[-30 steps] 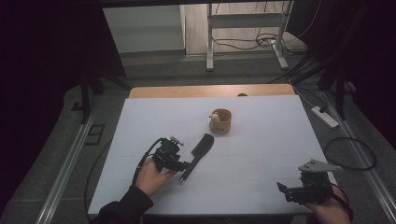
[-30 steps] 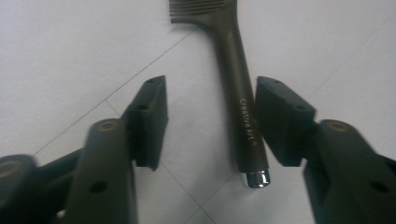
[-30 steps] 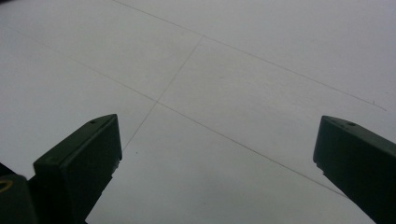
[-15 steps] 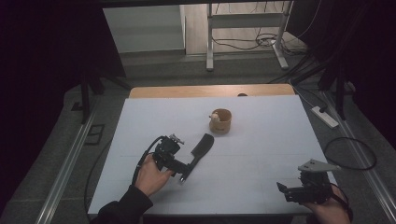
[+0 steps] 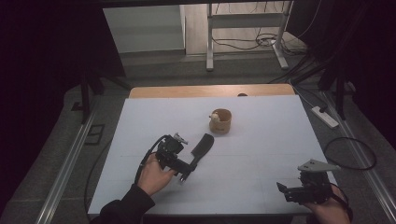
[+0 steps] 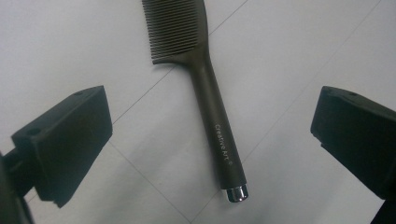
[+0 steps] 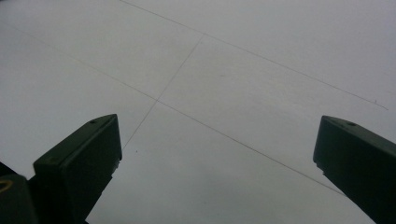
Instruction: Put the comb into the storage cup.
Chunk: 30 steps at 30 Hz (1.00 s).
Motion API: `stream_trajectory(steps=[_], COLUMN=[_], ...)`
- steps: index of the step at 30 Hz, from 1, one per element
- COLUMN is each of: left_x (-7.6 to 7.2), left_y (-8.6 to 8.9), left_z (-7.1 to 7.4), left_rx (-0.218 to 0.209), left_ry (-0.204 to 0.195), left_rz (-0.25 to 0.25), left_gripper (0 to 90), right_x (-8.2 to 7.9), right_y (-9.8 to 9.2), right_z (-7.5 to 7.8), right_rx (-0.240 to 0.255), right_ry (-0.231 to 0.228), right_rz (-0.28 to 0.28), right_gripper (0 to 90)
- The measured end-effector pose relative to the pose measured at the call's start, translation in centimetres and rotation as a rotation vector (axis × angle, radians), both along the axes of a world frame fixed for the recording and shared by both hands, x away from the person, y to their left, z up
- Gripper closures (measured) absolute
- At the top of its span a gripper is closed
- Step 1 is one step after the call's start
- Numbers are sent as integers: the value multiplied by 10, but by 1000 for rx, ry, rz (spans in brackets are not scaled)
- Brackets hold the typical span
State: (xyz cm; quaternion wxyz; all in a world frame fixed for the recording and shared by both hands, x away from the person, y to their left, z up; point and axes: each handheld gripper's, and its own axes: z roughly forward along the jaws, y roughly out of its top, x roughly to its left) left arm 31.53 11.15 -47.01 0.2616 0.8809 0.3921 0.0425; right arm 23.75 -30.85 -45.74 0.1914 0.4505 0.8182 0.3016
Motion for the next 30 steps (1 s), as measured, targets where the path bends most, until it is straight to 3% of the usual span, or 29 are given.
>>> stream_trajectory(steps=[16, 30], left_x=[7, 9], left_y=[-17, -30], left_z=[-29, -53], left_rx=[61, 179], left_ry=[34, 69], left_rz=[-20, -30], left_gripper=[0, 0], right_x=[0, 0], right_y=[0, 0], right_z=[0, 0], right_rx=[-1, -2], right_ry=[2, 0], right_rz=[0, 3], right_gripper=[9, 9])
